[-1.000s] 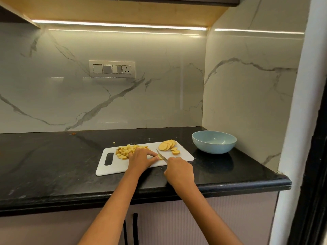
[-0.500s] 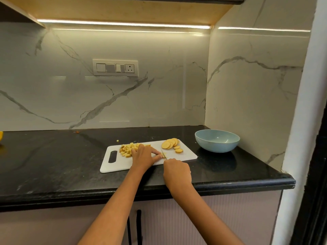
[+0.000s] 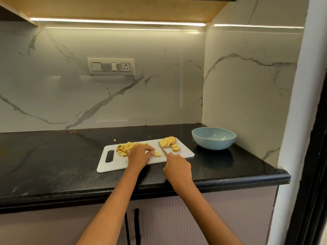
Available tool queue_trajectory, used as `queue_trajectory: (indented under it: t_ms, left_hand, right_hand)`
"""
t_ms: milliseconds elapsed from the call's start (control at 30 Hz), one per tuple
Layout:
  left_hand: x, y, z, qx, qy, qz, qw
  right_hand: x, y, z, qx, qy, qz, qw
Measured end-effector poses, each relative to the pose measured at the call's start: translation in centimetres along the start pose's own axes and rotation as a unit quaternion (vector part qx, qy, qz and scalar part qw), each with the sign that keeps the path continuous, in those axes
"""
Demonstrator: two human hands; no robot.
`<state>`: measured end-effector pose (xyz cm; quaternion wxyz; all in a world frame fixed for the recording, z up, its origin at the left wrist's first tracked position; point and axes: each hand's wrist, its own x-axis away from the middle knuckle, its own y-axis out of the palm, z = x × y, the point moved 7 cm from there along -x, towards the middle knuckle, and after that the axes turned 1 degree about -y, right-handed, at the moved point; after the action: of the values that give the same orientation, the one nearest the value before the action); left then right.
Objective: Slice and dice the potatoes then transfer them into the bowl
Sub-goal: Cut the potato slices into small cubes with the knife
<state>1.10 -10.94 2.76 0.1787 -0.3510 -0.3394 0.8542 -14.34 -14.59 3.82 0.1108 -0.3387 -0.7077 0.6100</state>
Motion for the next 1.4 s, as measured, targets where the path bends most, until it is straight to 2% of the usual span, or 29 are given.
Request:
queue_trajectory:
  t_ms: [467,767,967,1200,1300,1400]
  left_hand:
    - [0.0,0.1,0.2,0.026,-0.002,-0.016,1.000]
    - [-0.2,0.2,-0.2,0.011,-0.033,-0.053,0.998]
    - [-0.2,0.3,-0.6,-0.005,-0.040,-0.045,0.998]
    - [-0.1,0.2,-0.6,-0.003,-0.032,-0.047,0.998]
    - [0.1,0.3,-0.5,0.011,-0.022,-0.052,0.998]
    - [0.2,0.0,0.0,0.004,-0.011,-0.029,0.999]
  right_hand:
    - [-0.3,0.1,-0.6,0.024,-0.050,-0.009,0.998]
    - [-1.0,-0.5,-1.3,0.063,-0.085,-0.009,0.994]
    - [-0.8,0.0,-1.5,0.085,-0.103,-0.020,0.991]
    - [-0.4,0.0,-1.3,0.108,-0.112,0.014,0.988]
    - [-0.8,0.2,-0.7,0.072,-0.099,0.015,0.992]
    - [-1.4,0.1,1.5,-0.025,-0.046,0.048,0.997]
